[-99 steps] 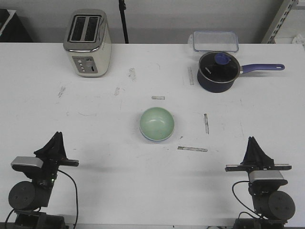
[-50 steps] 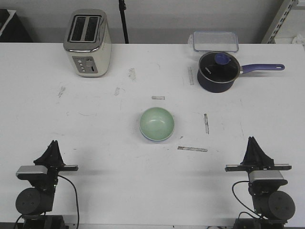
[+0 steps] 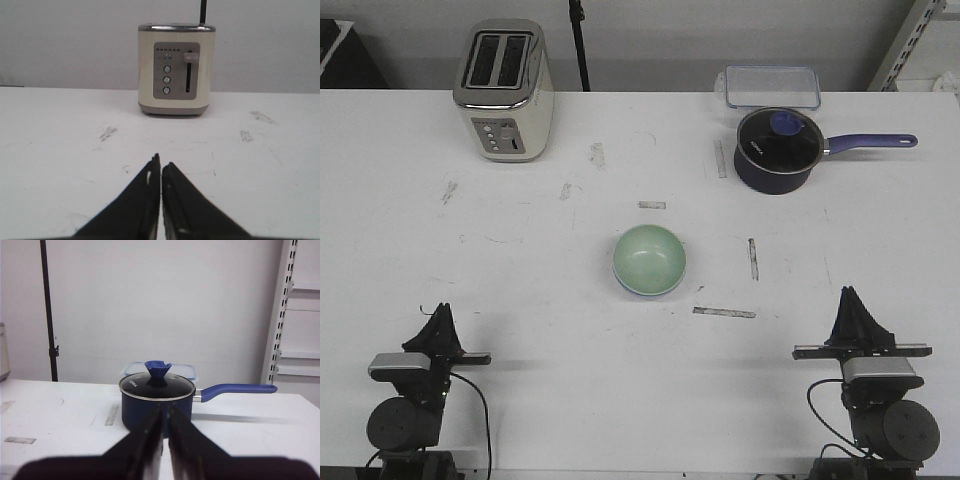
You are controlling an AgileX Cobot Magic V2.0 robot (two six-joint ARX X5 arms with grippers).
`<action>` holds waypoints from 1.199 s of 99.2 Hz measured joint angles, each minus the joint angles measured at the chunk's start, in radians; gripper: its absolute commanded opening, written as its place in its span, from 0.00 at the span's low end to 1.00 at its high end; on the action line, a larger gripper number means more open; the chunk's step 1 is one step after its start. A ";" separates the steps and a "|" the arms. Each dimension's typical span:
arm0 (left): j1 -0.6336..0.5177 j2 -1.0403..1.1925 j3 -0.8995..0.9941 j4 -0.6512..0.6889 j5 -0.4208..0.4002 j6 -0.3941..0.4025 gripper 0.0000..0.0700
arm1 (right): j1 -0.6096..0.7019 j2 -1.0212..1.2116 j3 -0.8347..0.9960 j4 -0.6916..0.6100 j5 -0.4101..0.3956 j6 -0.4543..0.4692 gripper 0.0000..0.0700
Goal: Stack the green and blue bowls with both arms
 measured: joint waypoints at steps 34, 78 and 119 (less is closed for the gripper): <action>0.000 0.000 0.000 -0.002 0.018 0.000 0.00 | 0.000 0.000 0.000 0.000 0.000 0.000 0.02; 0.000 0.000 0.000 -0.002 0.018 0.000 0.00 | 0.000 0.000 0.000 0.000 0.000 0.000 0.02; 0.000 0.000 0.000 -0.002 0.018 0.000 0.00 | 0.000 0.000 0.000 0.000 0.000 0.000 0.02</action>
